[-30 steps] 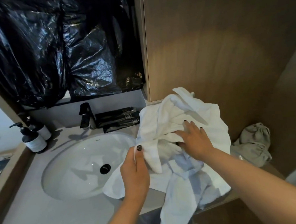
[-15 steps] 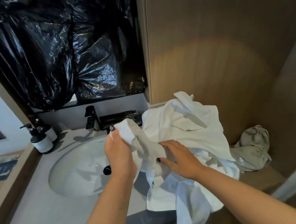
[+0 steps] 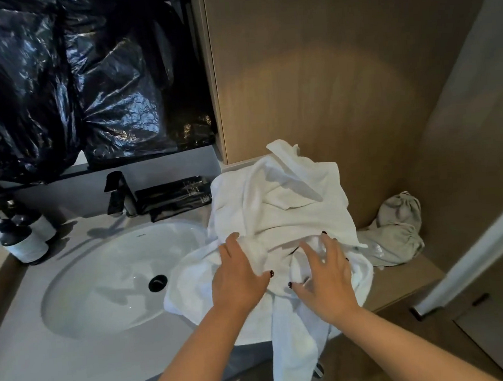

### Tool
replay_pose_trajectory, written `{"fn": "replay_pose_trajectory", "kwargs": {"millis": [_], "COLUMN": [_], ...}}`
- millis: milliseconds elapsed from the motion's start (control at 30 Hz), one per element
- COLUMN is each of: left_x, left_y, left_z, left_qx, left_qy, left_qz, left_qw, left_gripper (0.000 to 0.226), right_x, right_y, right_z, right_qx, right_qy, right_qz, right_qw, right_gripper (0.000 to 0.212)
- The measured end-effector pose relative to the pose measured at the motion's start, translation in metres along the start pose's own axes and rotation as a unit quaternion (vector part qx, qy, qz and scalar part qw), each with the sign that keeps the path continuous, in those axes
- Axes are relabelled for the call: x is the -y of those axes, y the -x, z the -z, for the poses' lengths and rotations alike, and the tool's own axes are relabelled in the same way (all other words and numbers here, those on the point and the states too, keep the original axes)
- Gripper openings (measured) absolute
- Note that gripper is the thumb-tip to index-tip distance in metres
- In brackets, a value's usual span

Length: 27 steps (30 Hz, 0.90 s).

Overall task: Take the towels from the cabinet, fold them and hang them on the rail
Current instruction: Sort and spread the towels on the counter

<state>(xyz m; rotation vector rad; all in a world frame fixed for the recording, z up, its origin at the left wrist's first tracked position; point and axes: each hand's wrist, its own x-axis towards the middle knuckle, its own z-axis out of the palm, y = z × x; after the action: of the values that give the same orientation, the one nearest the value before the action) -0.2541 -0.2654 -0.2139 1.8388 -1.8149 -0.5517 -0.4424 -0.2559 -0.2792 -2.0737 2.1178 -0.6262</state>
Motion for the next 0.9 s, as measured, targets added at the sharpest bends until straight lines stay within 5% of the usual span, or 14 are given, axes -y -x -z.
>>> {"fn": "replay_pose_trajectory", "kwargs": {"millis": [100, 300, 400, 700, 900], "left_x": [0.02, 0.032, 0.031, 0.029, 0.018], "left_y": [0.004, 0.001, 0.002, 0.007, 0.019], "left_z": [-0.025, -0.03, -0.013, 0.082, 0.116], "left_qx": [0.052, 0.082, 0.029, -0.197, -0.248], "left_qy": [-0.124, -0.188, -0.145, 0.002, 0.035], "left_qz": [0.047, 0.073, 0.064, 0.083, 0.063], "left_qw": [0.99, 0.976, 0.987, 0.977, 0.966], "left_gripper": [0.08, 0.058, 0.039, 0.029, 0.028], "right_x": [-0.004, -0.003, -0.002, 0.015, 0.033], "right_y": [0.012, 0.022, 0.014, -0.011, -0.049], "right_z": [-0.004, -0.007, -0.009, -0.01, -0.02], "right_qx": [0.029, 0.172, 0.194, 0.196, 0.207], "right_qy": [0.012, 0.057, 0.082, 0.084, 0.105], "right_qz": [-0.007, 0.024, 0.039, 0.11, 0.1], "right_qw": [0.999, 0.983, 0.977, 0.971, 0.968], "right_gripper": [0.099, 0.111, 0.109, 0.078, 0.078]}}
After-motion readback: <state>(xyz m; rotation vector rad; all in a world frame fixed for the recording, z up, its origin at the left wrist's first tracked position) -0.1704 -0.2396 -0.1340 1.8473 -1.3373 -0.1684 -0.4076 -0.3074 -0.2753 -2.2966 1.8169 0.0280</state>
